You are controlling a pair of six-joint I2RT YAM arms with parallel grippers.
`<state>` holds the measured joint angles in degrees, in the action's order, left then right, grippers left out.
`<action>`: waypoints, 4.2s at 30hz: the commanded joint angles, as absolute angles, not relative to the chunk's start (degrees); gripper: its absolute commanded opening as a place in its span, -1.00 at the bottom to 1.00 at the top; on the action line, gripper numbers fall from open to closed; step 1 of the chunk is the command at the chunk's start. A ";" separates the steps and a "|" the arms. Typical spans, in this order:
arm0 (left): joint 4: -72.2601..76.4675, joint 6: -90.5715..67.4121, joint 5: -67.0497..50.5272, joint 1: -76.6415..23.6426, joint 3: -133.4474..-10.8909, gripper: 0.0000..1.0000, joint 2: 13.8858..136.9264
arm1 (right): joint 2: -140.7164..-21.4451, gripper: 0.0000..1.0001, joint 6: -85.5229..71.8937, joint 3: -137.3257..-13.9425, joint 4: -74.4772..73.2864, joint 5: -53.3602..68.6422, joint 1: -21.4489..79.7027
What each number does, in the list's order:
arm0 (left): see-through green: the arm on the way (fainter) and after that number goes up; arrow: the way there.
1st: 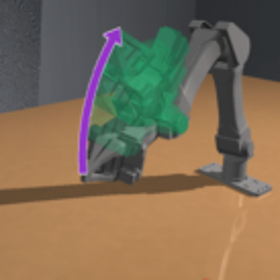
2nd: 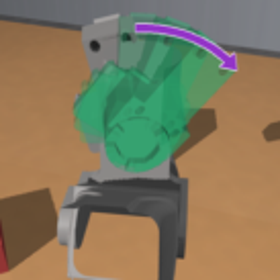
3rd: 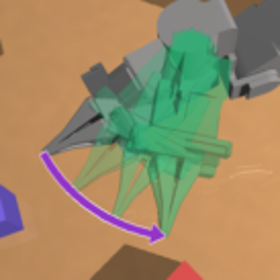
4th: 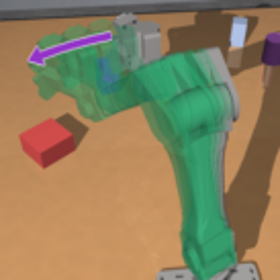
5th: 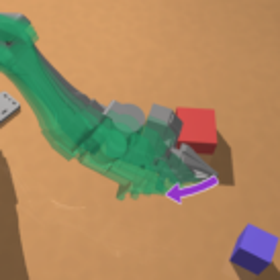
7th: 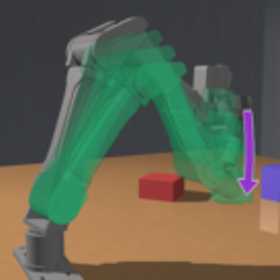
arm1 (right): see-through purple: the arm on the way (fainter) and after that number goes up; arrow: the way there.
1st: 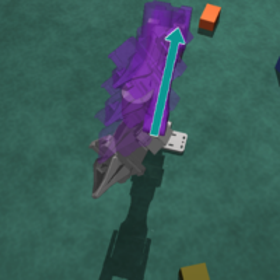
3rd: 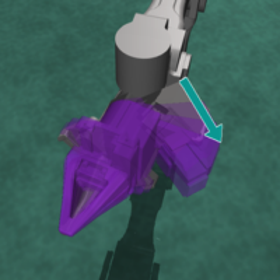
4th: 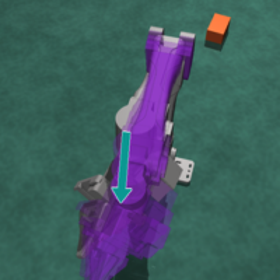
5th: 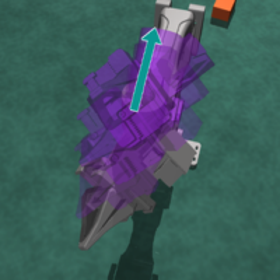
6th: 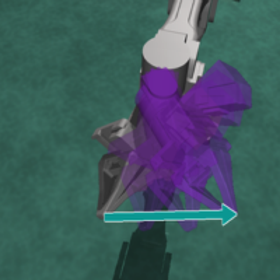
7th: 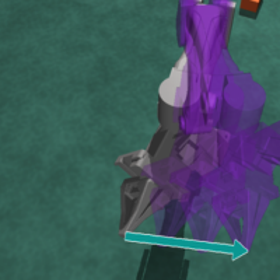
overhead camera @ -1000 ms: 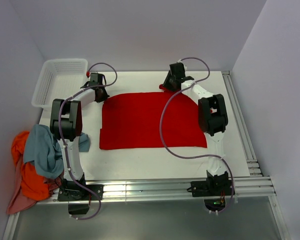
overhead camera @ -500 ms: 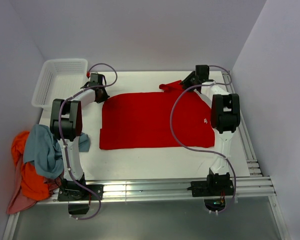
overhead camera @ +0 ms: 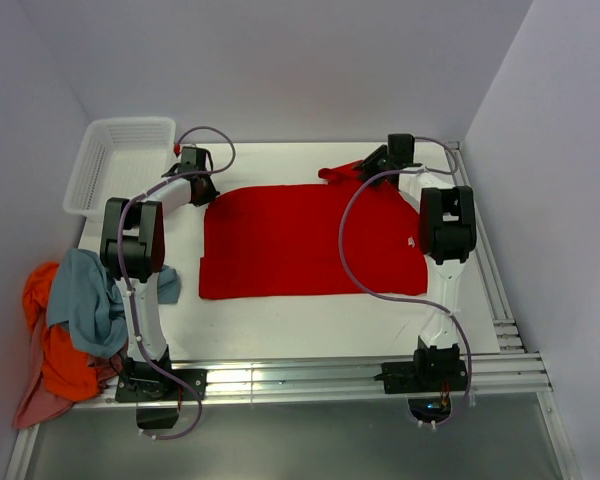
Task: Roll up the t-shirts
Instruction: Fold the tshirt
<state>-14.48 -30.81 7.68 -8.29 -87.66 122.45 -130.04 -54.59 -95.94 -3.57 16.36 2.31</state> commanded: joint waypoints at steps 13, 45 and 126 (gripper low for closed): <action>-13.80 -30.15 7.38 -8.70 -88.50 -0.99 120.67 | -129.64 -0.16 -58.10 -89.91 2.02 16.00 2.11; -14.76 -29.36 8.26 -9.40 -89.65 -0.99 120.94 | -135.52 -0.39 -65.39 -96.59 4.13 13.71 1.49; 5.71 -25.40 5.62 -8.44 -71.37 -0.99 104.94 | -91.23 -1.00 -53.35 -75.85 -9.67 7.47 -1.93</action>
